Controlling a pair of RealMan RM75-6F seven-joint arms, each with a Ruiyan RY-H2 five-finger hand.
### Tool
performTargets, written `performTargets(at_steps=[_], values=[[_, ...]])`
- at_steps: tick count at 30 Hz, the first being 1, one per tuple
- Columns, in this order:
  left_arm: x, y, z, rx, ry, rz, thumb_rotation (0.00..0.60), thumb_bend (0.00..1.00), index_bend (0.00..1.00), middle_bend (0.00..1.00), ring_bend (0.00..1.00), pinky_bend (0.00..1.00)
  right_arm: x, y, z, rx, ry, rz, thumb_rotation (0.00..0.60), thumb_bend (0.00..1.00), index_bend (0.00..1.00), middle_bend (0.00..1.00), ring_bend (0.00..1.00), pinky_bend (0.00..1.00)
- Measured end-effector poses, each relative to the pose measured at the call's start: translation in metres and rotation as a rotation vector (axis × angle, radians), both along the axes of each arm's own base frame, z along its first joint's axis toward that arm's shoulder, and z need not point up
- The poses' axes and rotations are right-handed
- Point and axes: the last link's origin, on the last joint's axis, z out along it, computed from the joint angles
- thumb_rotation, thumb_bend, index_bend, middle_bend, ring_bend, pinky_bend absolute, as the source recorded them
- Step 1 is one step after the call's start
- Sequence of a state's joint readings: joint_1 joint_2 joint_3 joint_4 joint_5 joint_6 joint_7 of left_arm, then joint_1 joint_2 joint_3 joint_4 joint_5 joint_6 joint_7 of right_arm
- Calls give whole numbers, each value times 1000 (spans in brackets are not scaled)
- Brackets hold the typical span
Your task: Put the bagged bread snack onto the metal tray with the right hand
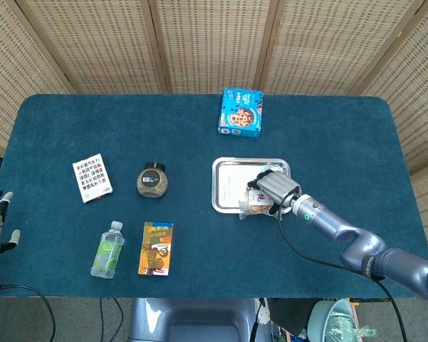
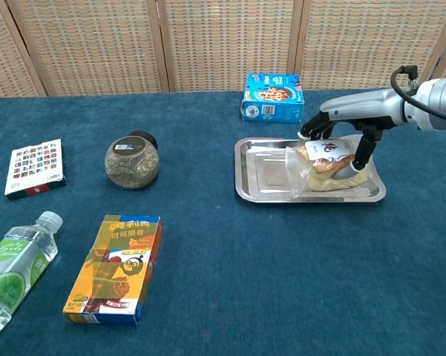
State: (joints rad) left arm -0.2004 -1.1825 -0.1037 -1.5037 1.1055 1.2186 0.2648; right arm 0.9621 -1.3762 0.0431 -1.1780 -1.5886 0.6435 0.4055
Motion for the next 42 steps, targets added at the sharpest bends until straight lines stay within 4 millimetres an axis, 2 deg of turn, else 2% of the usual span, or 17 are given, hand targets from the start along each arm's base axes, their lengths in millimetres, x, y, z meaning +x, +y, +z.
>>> performTargets(at_steps=[21,23,25,27,30,35,42], values=[[-11,5,1,-2,-10,51,600,421,0,0,0,0,5,-55,-6,-24,39,-26,600,314,361,426,227,207],[-12,6,1,-4,-11,57,600,421,0,0,0,0,5,-58,-7,-28,40,-27,600,314,347,362,198,169],[-13,6,1,-4,-12,59,600,421,0,0,0,0,6,-61,-8,-29,37,-25,600,313,274,230,100,58],[-13,6,2,-3,-14,58,600,421,0,0,0,0,6,-61,-8,-24,30,-29,600,312,205,138,27,4],[-14,5,3,0,-17,57,600,421,0,0,0,0,7,-62,-7,-10,24,-37,600,310,115,23,0,0],[-15,5,4,0,-21,60,600,421,0,0,0,0,7,-62,-2,18,56,-31,600,306,26,0,0,0],[-16,5,4,-2,-26,59,600,421,0,0,0,0,9,-59,5,32,90,-29,600,311,14,0,0,0]])
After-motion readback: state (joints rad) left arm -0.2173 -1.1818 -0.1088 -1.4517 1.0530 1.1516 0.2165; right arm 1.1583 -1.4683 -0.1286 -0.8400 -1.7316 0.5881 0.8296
